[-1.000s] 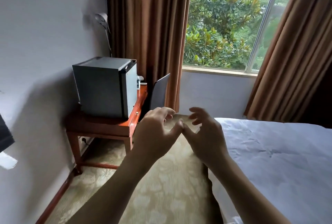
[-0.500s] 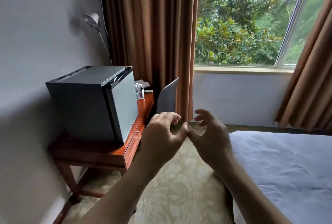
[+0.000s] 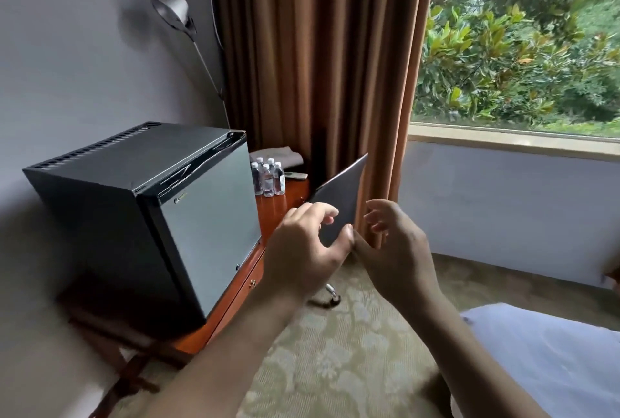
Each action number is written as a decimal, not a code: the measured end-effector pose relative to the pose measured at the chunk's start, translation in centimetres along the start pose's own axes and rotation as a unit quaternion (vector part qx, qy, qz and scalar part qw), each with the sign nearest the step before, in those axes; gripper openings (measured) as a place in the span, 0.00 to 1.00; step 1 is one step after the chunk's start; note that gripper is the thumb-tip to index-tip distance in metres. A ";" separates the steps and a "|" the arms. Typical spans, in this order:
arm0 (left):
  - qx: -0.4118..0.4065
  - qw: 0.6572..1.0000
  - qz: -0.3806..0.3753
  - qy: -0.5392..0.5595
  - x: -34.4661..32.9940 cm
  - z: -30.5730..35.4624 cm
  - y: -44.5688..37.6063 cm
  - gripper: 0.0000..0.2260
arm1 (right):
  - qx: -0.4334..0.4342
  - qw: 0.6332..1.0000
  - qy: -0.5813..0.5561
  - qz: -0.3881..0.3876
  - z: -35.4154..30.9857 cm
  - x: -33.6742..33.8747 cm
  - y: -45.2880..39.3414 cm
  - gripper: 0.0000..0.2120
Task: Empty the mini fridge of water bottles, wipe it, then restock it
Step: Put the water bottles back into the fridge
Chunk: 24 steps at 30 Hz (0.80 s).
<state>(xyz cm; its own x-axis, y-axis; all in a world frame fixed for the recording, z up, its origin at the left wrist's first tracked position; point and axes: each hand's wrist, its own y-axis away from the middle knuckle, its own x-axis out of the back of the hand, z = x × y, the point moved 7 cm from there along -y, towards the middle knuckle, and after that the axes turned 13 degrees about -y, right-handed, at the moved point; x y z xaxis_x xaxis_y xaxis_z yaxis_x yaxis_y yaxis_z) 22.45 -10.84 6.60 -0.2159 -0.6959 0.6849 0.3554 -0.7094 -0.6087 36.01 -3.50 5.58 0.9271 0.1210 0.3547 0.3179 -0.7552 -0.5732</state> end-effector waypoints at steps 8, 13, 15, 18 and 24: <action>0.043 0.999 0.015 0.009 -13.5 -7.5 -14.7 0.10 | -0.023 0.999 -0.005 -0.031 12.7 -7.6 -15.9 0.19; 0.063 0.998 0.007 0.023 -20.9 -10.0 -24.7 0.13 | -0.042 0.999 0.006 -0.031 19.5 -9.8 -26.0 0.17; 0.061 0.998 0.000 0.028 -23.7 -10.4 -27.8 0.13 | -0.054 0.998 0.003 -0.031 22.3 -10.3 -29.1 0.18; 0.061 0.998 -0.008 0.016 -27.6 -11.4 -31.8 0.12 | -0.066 0.997 -0.011 -0.042 26.2 -11.5 -33.6 0.19; 0.091 0.995 0.008 -0.029 -36.1 -14.1 -40.0 0.14 | -0.057 0.995 -0.039 -0.067 35.1 -14.5 -43.1 0.21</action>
<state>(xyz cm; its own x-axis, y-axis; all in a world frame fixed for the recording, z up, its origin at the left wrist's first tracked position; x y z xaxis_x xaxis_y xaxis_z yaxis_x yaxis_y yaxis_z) 3.16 41.06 0.57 -0.1576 -0.6947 0.7018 0.5177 -0.6633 -0.5404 15.88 49.90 -0.81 0.8915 0.2718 0.3624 0.4197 -0.7965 -0.4352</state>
